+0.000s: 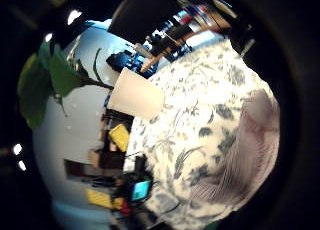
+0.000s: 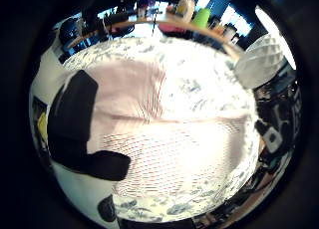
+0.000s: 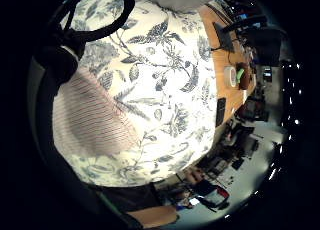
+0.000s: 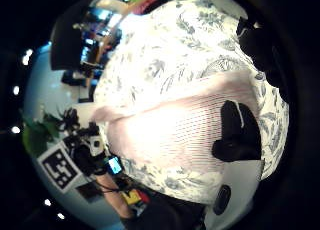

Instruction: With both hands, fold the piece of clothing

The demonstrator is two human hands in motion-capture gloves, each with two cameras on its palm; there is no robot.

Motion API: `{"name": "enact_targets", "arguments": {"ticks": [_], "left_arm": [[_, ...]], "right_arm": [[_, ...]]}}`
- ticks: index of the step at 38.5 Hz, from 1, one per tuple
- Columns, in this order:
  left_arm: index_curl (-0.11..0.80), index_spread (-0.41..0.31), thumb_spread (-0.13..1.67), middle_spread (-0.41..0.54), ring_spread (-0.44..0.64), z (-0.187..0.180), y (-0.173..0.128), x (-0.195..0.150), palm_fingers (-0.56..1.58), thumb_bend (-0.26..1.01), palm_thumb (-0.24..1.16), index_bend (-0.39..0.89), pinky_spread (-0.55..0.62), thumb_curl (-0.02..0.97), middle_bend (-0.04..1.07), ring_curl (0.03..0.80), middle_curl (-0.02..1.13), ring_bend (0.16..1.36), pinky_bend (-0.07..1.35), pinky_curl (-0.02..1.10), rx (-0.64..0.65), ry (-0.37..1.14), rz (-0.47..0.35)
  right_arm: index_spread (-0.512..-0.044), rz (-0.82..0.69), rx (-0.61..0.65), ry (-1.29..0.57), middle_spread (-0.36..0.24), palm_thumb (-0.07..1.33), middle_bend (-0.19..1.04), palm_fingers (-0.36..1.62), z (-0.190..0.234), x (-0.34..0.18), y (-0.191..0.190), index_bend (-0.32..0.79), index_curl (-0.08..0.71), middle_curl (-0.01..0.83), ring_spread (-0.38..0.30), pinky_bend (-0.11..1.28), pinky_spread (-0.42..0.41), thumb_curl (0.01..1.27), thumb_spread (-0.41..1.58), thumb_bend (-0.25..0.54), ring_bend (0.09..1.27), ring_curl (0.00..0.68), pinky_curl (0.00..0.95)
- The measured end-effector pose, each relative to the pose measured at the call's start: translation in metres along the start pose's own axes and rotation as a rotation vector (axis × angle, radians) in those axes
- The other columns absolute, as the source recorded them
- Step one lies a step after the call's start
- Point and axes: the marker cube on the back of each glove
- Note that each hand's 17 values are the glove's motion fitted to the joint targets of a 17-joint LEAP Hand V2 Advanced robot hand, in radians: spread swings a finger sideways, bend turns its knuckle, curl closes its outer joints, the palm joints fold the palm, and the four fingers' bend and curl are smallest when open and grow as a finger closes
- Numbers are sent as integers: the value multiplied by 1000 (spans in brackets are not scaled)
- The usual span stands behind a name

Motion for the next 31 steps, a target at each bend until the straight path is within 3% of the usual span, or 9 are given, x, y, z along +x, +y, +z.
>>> {"name": "enact_targets", "arguments": {"ticks": [2,8,10,15,22,25,31], "left_arm": [[399,-133,1511,-60,-182,-4,-2,3,368,167,368,124,-214,138,22,474,452,639,635,518,57,42,-6],[370,-77,1456,47,-114,-21,10,-22,355,148,375,140,-147,154,52,417,325,662,644,468,-15,81,-28],[368,-67,1442,64,-101,-20,14,-25,349,140,373,146,-129,156,69,414,308,671,647,462,-51,119,-13],[345,-48,1419,100,-74,-3,52,-16,326,121,367,107,-103,164,91,417,277,714,684,459,-303,232,77],[346,-54,1396,117,-3,40,90,-4,227,65,296,161,-1,156,143,413,268,707,611,436,-535,184,150],[355,-62,1383,140,74,59,109,-1,144,22,229,179,117,141,157,403,272,671,561,421,-673,149,179],[357,-51,1485,174,185,90,121,0,85,1,167,168,238,117,155,370,263,627,543,392,-722,141,87]], "right_arm": [[-255,31,-12,7,-159,1054,293,912,-3,15,7,61,349,479,-175,458,-191,461,1044,7,590,463,423],[-254,465,439,195,-130,1016,270,878,-36,46,3,30,288,467,-156,471,-139,460,1074,-19,585,446,415],[-274,554,481,213,-119,988,219,819,-39,51,4,-14,255,452,-149,525,-119,454,1093,-29,613,451,425],[-306,631,438,192,-87,903,186,637,-27,54,9,-10,201,438,-117,629,-55,431,1131,-38,615,457,451],[-317,697,338,192,-62,842,203,615,11,56,-1,21,147,430,-86,676,8,409,1163,-28,617,431,434],[-300,787,284,244,-42,797,197,580,30,63,-10,45,140,428,-57,697,31,389,1173,-37,595,423,435],[-264,806,253,326,-6,757,173,540,49,69,-21,29,118,412,-18,763,48,367,1237,-20,618,420,436]]}}
